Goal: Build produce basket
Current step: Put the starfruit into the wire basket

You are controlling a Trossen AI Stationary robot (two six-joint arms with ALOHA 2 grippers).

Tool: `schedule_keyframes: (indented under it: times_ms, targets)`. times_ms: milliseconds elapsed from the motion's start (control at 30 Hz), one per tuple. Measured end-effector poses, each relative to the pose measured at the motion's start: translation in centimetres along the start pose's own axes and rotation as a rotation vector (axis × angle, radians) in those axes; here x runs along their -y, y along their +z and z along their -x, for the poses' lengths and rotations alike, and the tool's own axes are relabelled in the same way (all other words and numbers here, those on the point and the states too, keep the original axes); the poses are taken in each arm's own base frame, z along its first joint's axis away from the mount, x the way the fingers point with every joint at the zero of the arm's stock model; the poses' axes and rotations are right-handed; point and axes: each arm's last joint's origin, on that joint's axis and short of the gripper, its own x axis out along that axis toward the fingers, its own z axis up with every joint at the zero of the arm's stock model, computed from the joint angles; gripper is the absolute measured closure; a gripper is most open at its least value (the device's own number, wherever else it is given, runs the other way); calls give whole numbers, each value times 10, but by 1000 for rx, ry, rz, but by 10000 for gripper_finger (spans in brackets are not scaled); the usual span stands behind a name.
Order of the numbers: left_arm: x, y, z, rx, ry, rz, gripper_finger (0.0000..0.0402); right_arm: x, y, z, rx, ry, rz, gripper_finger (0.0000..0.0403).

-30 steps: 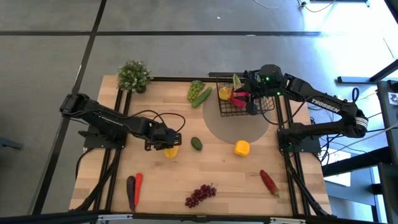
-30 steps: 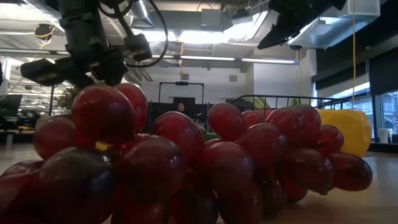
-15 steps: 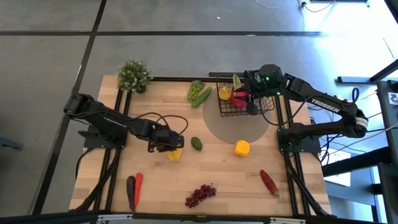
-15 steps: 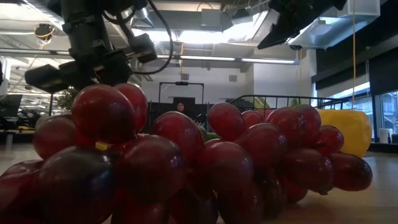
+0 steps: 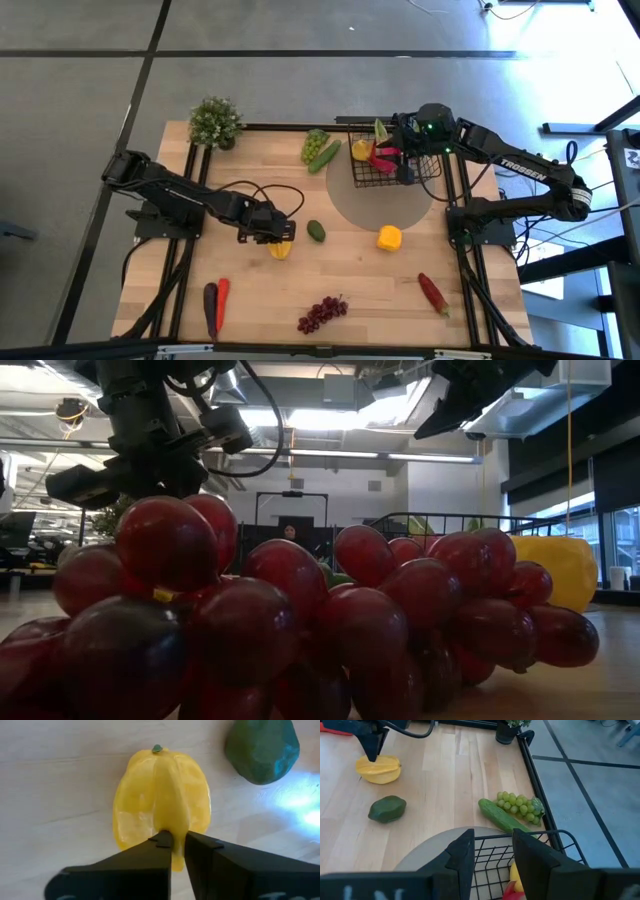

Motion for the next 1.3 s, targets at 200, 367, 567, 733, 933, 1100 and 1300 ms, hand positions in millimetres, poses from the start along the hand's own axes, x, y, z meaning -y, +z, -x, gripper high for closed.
schedule_keyframes:
  times_ms: [200, 367, 567, 733, 933, 1100, 1300]
  targets:
    - [4, 0, 5, 19, -13, -53, 397, 0, 0, 0, 0, 0, 0, 277]
    - [22, 2, 19, 69, -33, -132, 400, 0, 0, 2, 5, -2, 2, 277]
    - [48, 14, 43, 130, -82, -227, 401, 1, 12, 13, 51, -19, 16, 277]
    - [66, 34, 63, 201, -118, -350, 401, 2, 20, 22, 65, -24, -5, 277]
    - [83, 61, 84, 365, -131, -522, 401, 1, 24, 27, 71, 43, -189, 277]
    - [102, 80, 107, 473, -191, -664, 401, -2, 25, 17, 92, 244, -302, 277]
    - [123, 94, 138, 611, -292, -794, 401, 0, 23, -6, 50, 311, -363, 277]
